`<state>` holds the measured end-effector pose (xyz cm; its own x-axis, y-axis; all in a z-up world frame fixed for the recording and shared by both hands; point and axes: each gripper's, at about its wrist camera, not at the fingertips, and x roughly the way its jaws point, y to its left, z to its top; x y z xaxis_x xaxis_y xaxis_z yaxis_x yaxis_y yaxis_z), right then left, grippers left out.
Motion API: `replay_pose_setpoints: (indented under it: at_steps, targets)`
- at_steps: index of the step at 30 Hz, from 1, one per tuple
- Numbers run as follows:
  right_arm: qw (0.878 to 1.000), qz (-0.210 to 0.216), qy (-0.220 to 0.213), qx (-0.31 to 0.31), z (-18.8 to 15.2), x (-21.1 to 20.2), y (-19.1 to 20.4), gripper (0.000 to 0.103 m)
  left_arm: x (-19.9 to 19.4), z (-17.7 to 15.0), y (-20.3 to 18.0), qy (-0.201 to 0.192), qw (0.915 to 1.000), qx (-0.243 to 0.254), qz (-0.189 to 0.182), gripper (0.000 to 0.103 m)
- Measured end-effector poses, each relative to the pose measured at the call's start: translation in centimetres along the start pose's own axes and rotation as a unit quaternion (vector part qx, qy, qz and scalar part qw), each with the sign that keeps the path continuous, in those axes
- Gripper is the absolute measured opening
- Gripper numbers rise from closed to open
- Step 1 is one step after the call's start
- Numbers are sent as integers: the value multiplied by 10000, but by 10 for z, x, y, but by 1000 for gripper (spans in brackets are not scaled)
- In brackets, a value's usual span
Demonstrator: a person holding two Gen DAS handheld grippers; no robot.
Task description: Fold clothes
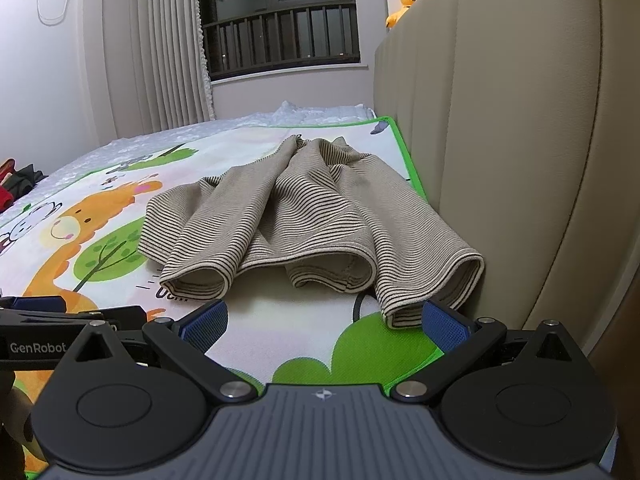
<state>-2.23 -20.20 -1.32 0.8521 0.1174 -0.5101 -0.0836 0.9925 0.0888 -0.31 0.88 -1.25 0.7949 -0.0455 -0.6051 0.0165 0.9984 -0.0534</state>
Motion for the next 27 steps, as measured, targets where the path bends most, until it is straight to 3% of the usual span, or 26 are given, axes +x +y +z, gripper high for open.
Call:
replay_pose_setpoints:
  at_steps: [27]
  targets:
    - [9999,51,120,107,-1,8,-6,103,7,3,-4,80,9999,110,25,103]
